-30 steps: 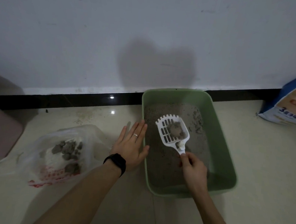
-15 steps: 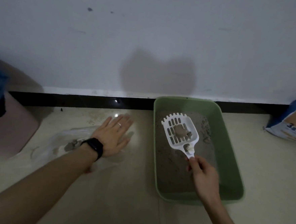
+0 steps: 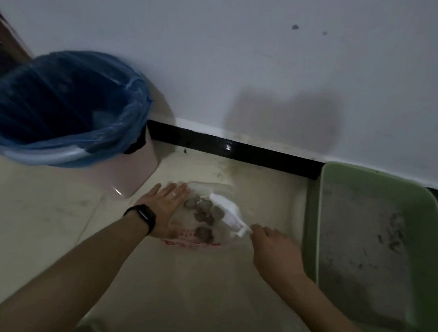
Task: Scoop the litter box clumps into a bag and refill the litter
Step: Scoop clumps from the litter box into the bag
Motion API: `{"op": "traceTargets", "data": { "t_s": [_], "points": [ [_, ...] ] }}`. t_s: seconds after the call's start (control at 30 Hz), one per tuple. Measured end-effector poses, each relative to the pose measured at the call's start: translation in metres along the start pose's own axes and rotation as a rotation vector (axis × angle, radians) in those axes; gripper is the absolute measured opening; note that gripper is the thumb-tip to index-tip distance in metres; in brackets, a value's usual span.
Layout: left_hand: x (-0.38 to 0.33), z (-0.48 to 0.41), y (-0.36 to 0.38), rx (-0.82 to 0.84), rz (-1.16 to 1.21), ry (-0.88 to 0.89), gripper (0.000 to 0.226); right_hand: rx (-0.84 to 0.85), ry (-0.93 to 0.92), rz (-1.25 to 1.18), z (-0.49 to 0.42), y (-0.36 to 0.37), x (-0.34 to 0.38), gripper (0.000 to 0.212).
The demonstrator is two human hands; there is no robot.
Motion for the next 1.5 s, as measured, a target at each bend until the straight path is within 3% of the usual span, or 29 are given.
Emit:
{"op": "traceTargets", "data": {
  "t_s": [0.07, 0.17, 0.33, 0.4, 0.53, 0.67, 0.77, 0.97, 1.07, 1.17, 1.27, 1.5],
  "points": [
    [-0.004, -0.002, -0.003, 0.001, 0.002, -0.014, 0.117, -0.025, -0.075, 0.168, -0.007, 0.001, 0.014, 0.032],
    [-0.009, -0.007, -0.011, -0.012, 0.007, -0.038, 0.114, -0.152, -0.074, 0.207, -0.011, -0.016, 0.016, 0.035],
    [-0.020, -0.008, -0.011, 0.016, 0.020, -0.040, 0.112, -0.162, 0.045, 0.056, -0.005, -0.037, -0.008, 0.004],
    [-0.025, -0.014, -0.018, -0.032, 0.112, -0.069, 0.105, -0.148, 0.251, -0.172, 0.006, -0.045, -0.048, 0.017],
    [-0.060, -0.047, -0.058, -0.239, 0.364, -0.076, 0.091, -0.305, 0.748, -0.581, 0.074, -0.059, -0.155, 0.026],
    [-0.156, -0.081, -0.099, -0.300, 0.428, 0.029, 0.086, -0.350, 1.227, -0.805, 0.168, -0.040, -0.249, 0.033],
    [-0.242, -0.099, -0.125, -0.336, 0.485, 0.122, 0.084, -0.283, 1.396, -0.920, 0.211, -0.018, -0.285, 0.031],
    [-0.320, -0.114, -0.124, -0.281, 0.429, 0.114, 0.085, -0.187, 1.403, -0.805, 0.196, 0.004, -0.334, 0.036],
    [-0.324, -0.112, -0.119, -0.289, 0.322, 0.100, 0.097, -0.231, 1.325, -0.717, 0.132, 0.014, -0.358, 0.043],
    [-0.326, -0.112, -0.117, -0.247, 0.265, 0.137, 0.111, -0.337, 1.392, -0.921, 0.089, 0.030, -0.375, 0.040],
    [-0.326, -0.113, -0.115, -0.240, 0.245, 0.131, 0.116, -0.386, 1.398, -0.981, 0.091, 0.047, -0.383, 0.034],
    [-0.331, -0.114, -0.114, -0.240, 0.241, 0.127, 0.118, -0.537, 1.194, -0.799, 0.113, 0.031, -0.391, 0.024]
  ]
}}
Point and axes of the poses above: each hand's wrist, its own z-axis away from the middle knuckle, its own y-axis out of the palm, x = y × z, the point moved 9 cm from there along -z, towards the middle knuckle, and after that the axes turned 10 degrees about -x, right-handed, at the moved point
